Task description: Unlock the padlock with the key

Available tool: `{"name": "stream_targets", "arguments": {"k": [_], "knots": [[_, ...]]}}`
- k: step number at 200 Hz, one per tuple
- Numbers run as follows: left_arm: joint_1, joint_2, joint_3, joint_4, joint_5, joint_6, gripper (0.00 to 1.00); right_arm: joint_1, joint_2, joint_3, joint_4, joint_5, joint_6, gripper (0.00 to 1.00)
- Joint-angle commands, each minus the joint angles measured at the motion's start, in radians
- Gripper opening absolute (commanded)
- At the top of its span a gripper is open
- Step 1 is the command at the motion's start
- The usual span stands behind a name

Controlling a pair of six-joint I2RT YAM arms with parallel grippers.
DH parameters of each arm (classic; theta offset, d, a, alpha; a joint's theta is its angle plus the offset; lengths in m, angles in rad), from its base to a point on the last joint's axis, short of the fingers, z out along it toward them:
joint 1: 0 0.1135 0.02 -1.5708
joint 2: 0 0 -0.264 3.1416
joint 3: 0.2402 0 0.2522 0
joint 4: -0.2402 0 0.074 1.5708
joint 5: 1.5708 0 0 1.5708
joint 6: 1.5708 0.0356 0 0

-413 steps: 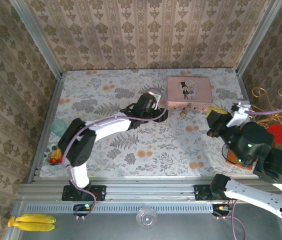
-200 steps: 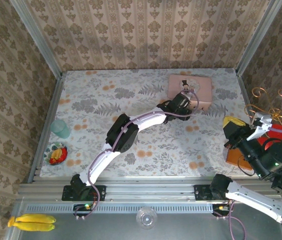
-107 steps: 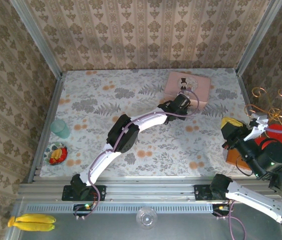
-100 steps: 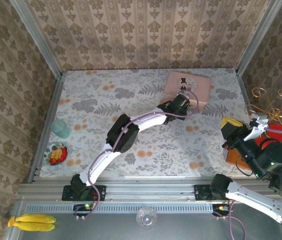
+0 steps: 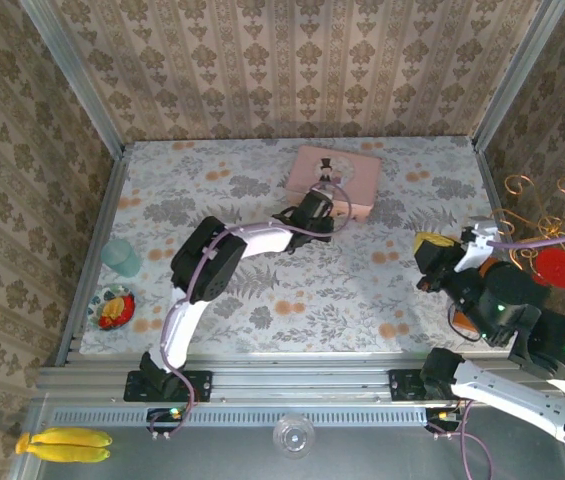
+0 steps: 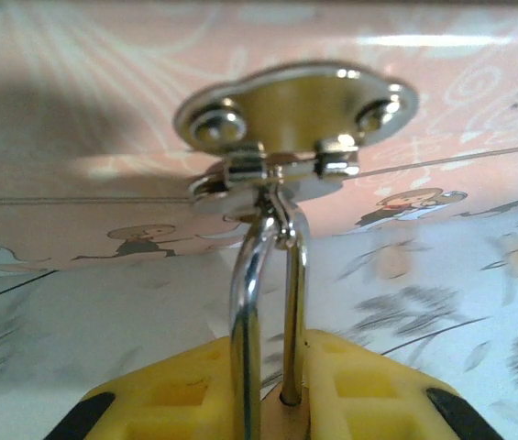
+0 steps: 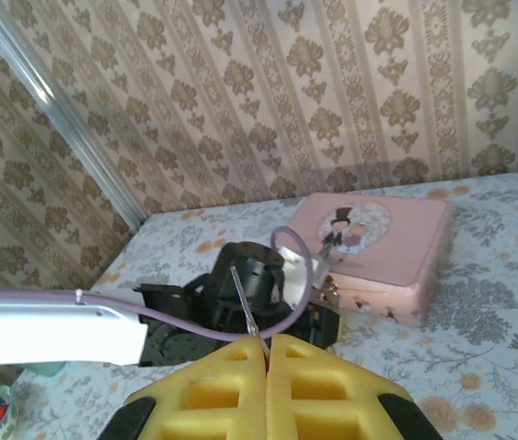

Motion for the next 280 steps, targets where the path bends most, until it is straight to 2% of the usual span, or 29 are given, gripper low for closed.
{"name": "stream_targets", "arguments": {"k": [1, 70, 126, 175, 201, 229, 252, 280], "knots": [[0.061, -0.098, -0.129, 0.055, -0.07, -0.037, 0.1, 0.006, 0.037, -0.009, 0.063, -0.04, 0.04, 0.0], [0.145, -0.38, -0.535, 0.208, -0.072, -0.082, 0.1, 0.007, 0.195, -0.015, 0.138, -0.154, 0.122, 0.0], [0.124, -0.585, -0.761, 0.221, -0.073, -0.154, 0.1, 0.009, 0.334, -0.014, 0.185, -0.243, 0.177, 0.0], [0.068, -0.663, -0.877, 0.273, -0.075, -0.26, 0.12, 0.025, 0.432, -0.047, 0.218, -0.306, 0.255, 0.0], [0.054, -0.658, -0.907, 0.312, -0.045, -0.31, 0.16, 0.033, 0.48, -0.059, 0.21, -0.318, 0.304, 0.0], [0.05, -0.658, -0.951, 0.362, -0.023, -0.363, 0.27, 0.037, 0.502, -0.088, 0.23, -0.332, 0.352, 0.0], [0.032, -0.691, -0.982, 0.359, -0.044, -0.39, 0.37, 0.039, 0.507, -0.112, 0.233, -0.324, 0.4, 0.0], [0.012, -0.753, -1.008, 0.323, -0.079, -0.392, 0.44, 0.039, 0.514, -0.125, 0.218, -0.321, 0.419, 0.0]]}}
